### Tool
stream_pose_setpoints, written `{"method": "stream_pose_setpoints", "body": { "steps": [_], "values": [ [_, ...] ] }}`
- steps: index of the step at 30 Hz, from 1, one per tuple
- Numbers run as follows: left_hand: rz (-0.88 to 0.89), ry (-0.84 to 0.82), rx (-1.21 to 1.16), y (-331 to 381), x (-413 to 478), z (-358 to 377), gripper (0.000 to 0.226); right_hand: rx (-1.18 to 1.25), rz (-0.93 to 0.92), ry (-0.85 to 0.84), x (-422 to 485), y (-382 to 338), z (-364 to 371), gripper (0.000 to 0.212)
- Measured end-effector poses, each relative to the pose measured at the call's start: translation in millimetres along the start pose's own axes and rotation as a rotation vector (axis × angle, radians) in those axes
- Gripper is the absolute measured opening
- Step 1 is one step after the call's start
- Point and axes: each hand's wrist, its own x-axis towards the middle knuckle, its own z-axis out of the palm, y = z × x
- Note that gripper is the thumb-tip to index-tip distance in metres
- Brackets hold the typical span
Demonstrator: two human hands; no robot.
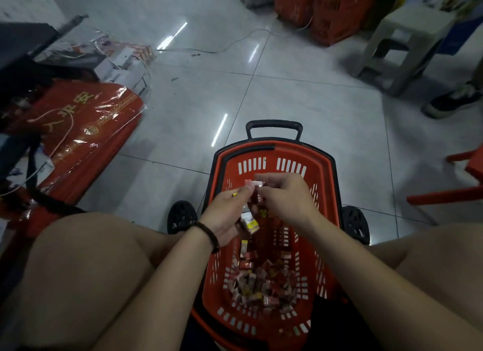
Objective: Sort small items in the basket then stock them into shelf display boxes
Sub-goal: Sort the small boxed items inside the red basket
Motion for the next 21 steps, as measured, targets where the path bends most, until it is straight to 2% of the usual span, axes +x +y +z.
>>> {"method": "stream_pose_setpoints", "body": {
  "steps": [3,7,10,14,17,21],
  "values": [
    [0.083,0.008,0.25,8,3,-8,0.035,0.29,0.162,-0.094,0,-7,-3,0.023],
    [0.307,0.106,0.698,19,1,-11,0.035,0.432,0.221,-0.177,-1,-14,-5,0.034],
    [0.384,0.16,0.78,26,1,-6,0.033,0.486,0.218,-0.144,2,-13,-4,0.034],
    [0.421,0.191,0.808,32,2,9,0.02,0.508,0.143,-0.007,5,-8,-2,0.013],
    [0.418,0.136,0.911,38,3,14,0.017,0.494,0.16,0.088,5,-8,-5,0.01],
    [0.384,0.085,1.066,47,8,13,0.026,0.457,0.131,0.156,6,-4,-8,0.009]
  ]
}}
